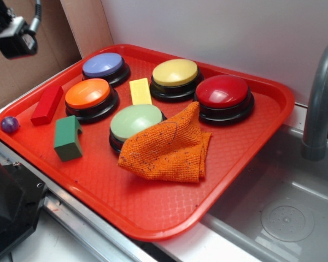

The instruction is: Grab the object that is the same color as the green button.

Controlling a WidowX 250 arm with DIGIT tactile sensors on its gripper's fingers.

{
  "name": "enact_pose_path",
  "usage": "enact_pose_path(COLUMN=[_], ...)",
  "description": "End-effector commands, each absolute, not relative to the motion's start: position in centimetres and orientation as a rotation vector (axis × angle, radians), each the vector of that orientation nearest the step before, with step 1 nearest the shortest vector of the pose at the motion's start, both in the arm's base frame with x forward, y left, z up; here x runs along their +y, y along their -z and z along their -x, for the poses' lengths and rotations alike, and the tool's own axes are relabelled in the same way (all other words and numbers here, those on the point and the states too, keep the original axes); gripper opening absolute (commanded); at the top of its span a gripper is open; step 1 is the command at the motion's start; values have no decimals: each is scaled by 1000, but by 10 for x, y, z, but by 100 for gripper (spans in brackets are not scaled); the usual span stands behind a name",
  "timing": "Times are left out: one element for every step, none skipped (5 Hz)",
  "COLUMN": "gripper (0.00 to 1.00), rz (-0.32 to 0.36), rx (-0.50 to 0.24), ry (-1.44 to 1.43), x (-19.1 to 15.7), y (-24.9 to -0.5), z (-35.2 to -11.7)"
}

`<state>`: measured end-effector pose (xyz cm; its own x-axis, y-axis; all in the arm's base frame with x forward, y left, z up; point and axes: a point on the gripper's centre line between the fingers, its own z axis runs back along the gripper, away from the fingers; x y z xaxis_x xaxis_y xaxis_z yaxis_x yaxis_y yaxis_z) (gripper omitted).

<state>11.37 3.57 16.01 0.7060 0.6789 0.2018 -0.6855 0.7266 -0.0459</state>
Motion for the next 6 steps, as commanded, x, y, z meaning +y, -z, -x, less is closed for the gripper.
enact_pose_path(gripper=[100,100,100,100,100,100], rz=[-127,-162,-178,-160,-90,-73], rx=[-214,-228,-227,-250,-289,-289], ry=[-923,-990,-1027,-1038,-1017,-1017], x=[59,62,60,61,58,57], y=[-108,-92,-75,-62,-52,-47], z=[-127,-129,-135,-138,-148,-151])
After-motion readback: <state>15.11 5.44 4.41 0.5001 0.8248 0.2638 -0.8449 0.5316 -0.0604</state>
